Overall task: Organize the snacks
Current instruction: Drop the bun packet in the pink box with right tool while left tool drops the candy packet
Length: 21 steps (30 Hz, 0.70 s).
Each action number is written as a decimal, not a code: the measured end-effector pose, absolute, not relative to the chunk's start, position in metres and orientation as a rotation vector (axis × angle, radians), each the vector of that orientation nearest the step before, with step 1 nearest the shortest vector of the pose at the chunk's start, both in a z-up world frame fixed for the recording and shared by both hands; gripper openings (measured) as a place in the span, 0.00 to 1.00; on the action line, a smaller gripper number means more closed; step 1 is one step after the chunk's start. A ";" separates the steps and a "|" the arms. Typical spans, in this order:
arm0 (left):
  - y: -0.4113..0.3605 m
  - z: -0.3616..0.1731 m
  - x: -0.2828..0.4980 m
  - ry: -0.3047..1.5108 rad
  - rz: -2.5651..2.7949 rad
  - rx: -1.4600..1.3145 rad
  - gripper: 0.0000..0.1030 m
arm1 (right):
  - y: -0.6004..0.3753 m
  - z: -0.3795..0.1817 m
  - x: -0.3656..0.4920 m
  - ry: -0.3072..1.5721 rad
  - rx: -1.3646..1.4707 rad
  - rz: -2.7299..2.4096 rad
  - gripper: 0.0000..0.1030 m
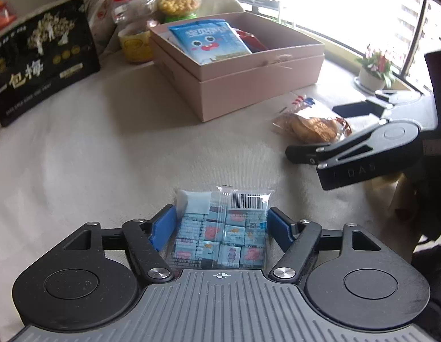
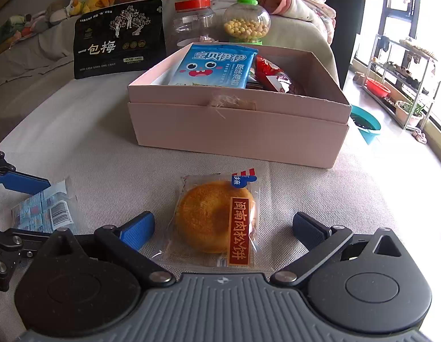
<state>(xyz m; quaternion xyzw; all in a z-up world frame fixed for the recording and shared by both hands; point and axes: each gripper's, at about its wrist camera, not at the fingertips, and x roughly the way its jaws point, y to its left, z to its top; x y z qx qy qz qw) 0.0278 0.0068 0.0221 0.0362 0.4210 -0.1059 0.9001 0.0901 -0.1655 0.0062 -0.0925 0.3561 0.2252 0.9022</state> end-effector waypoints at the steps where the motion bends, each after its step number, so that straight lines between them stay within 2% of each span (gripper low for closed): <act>1: 0.007 0.022 0.028 0.872 -0.223 0.067 0.78 | -0.165 0.006 0.090 0.735 -0.192 0.464 1.00; 4: 0.003 0.020 0.026 0.867 -0.221 0.093 0.79 | -0.165 0.006 0.088 0.728 -0.194 0.455 1.00; 6: -0.001 0.020 0.025 0.866 -0.211 0.112 0.79 | -0.164 0.007 0.085 0.710 -0.204 0.453 0.96; 8: -0.003 0.021 0.025 0.879 -0.189 0.110 0.78 | -0.162 0.009 0.079 0.684 -0.222 0.477 0.80; 9: -0.005 0.023 0.024 0.887 -0.178 0.111 0.72 | -0.161 0.010 0.075 0.674 -0.236 0.496 0.75; 10: -0.008 0.025 0.023 0.892 -0.171 0.115 0.68 | -0.159 0.011 0.071 0.667 -0.252 0.513 0.66; 11: -0.011 0.027 0.021 0.895 -0.177 0.119 0.68 | -0.159 0.013 0.069 0.671 -0.254 0.531 0.59; 16: -0.026 0.030 0.007 0.901 -0.243 0.130 0.64 | -0.177 0.028 0.064 0.728 -0.189 0.593 0.55; 21: -0.036 0.050 -0.004 0.870 -0.310 0.084 0.63 | -0.212 0.066 0.052 0.657 -0.163 0.580 0.54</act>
